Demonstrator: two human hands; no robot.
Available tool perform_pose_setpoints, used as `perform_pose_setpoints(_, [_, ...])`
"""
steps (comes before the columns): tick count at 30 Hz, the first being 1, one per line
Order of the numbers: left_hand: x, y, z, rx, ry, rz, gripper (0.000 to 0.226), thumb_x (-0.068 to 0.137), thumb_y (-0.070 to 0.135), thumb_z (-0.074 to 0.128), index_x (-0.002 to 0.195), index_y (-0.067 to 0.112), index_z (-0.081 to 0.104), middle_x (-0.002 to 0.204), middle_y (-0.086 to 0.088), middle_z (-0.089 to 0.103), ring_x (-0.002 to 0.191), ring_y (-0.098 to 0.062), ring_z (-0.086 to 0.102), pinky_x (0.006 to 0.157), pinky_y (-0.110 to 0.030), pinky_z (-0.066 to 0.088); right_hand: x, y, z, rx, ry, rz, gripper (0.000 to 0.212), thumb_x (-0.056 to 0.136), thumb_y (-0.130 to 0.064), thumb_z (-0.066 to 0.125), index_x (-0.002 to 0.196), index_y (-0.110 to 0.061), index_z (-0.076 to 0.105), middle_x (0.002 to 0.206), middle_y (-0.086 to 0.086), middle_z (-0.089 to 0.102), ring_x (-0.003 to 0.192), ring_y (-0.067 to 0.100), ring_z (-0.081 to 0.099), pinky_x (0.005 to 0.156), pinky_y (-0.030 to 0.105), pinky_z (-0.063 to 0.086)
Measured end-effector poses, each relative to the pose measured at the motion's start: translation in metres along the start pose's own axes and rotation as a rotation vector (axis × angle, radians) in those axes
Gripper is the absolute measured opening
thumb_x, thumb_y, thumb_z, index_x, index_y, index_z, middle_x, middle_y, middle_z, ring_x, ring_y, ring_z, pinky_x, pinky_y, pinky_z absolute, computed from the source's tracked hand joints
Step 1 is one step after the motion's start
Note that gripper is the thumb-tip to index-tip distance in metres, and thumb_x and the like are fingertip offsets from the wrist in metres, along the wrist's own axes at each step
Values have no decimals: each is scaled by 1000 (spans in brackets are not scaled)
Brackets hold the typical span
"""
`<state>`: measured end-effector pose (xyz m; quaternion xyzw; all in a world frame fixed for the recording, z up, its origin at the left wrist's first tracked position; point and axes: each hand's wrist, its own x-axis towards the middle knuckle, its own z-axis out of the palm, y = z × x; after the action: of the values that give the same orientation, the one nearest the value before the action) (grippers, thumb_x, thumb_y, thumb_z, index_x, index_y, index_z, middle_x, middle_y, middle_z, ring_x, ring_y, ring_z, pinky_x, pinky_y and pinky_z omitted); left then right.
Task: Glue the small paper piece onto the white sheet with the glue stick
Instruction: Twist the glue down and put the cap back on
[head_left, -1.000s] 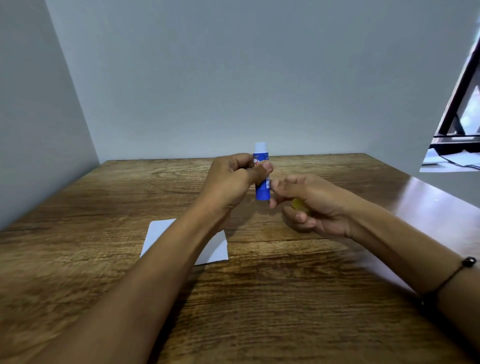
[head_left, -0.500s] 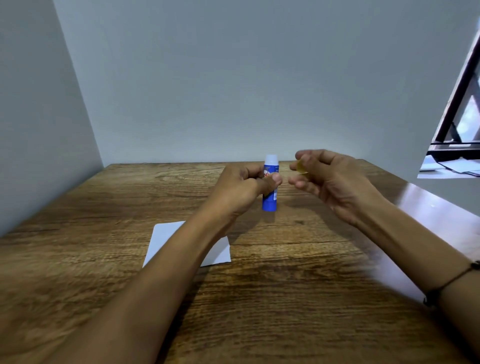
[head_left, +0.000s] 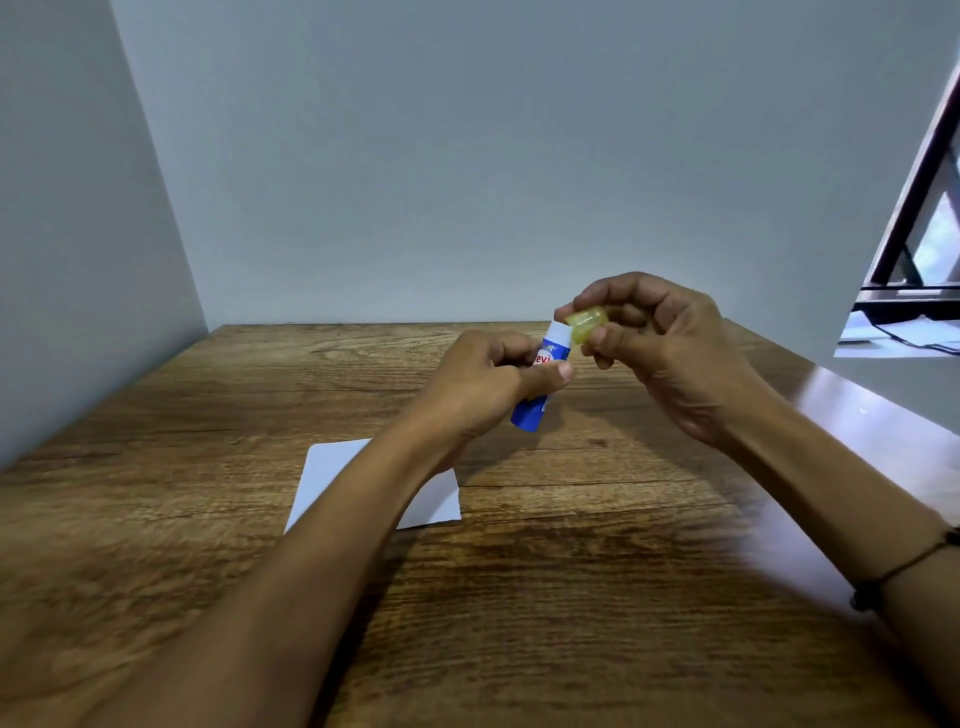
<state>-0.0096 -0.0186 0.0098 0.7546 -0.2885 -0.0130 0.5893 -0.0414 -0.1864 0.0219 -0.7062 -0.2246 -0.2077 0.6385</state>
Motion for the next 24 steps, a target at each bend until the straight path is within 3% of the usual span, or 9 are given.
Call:
perform_pose_setpoints(5, [-3, 4, 0, 63, -33, -40, 15, 76, 27, 69, 74, 12, 71, 67, -2, 56, 62, -8, 49, 65, -26, 36, 0, -3, -4, -131, -44, -37, 31, 76, 11, 61, 86, -18, 69, 83, -6, 73, 73, 10, 60, 60, 19, 49])
perform_pose_setpoints(8, [-3, 7, -2, 108, -47, -31, 11, 77, 30, 66, 71, 23, 71, 72, -5, 61, 64, -9, 50, 64, -25, 36, -1, -3, -5, -181, -87, -41, 34, 76, 11, 62, 85, -21, 70, 83, -5, 72, 74, 8, 61, 62, 18, 51])
perform_pose_setpoints(14, [-4, 2, -2, 334, -12, 47, 18, 77, 31, 65, 59, 25, 65, 54, 0, 54, 54, -14, 44, 57, -29, 31, -3, 4, -4, -214, -155, 23, 27, 79, 6, 62, 88, -18, 67, 72, -7, 73, 57, 3, 61, 57, 17, 52])
perform_pose_setpoints(16, [-3, -1, -1, 466, -3, 91, 17, 77, 28, 66, 62, 19, 64, 56, -1, 52, 52, -12, 42, 54, -26, 30, -4, 8, -3, -297, -181, 44, 23, 81, 2, 61, 89, -19, 66, 71, -1, 70, 55, 6, 61, 58, 19, 53])
perform_pose_setpoints(18, [-3, -3, -1, 580, -8, 139, 20, 77, 27, 65, 61, 18, 58, 58, 1, 49, 51, -9, 39, 49, -16, 26, -6, 11, -2, -397, -191, 47, 15, 84, -7, 61, 87, -21, 64, 67, 5, 67, 53, 11, 61, 56, 21, 52])
perform_pose_setpoints(20, [-2, -4, 1, 626, 7, 176, 21, 76, 28, 65, 60, 22, 54, 56, 5, 46, 51, -8, 39, 48, -13, 28, -8, 12, -1, -480, -161, 31, 8, 86, -18, 60, 82, -23, 63, 58, 3, 63, 49, 13, 58, 50, 18, 47])
perform_pose_setpoints(22, [-3, -3, 2, 637, 23, 199, 19, 76, 28, 65, 62, 22, 54, 56, 7, 45, 53, -9, 39, 49, -12, 29, -9, 11, 1, -611, -117, -5, 17, 88, -28, 57, 71, -26, 61, 51, -2, 55, 44, 5, 49, 47, 12, 37])
perform_pose_setpoints(24, [-4, -3, 4, 696, 28, 244, 18, 77, 29, 64, 65, 17, 59, 57, 8, 42, 58, -13, 40, 49, -18, 26, -10, 11, 6, -746, -79, -30, 30, 88, -33, 55, 62, -19, 58, 46, -6, 43, 46, 6, 41, 45, 16, 27])
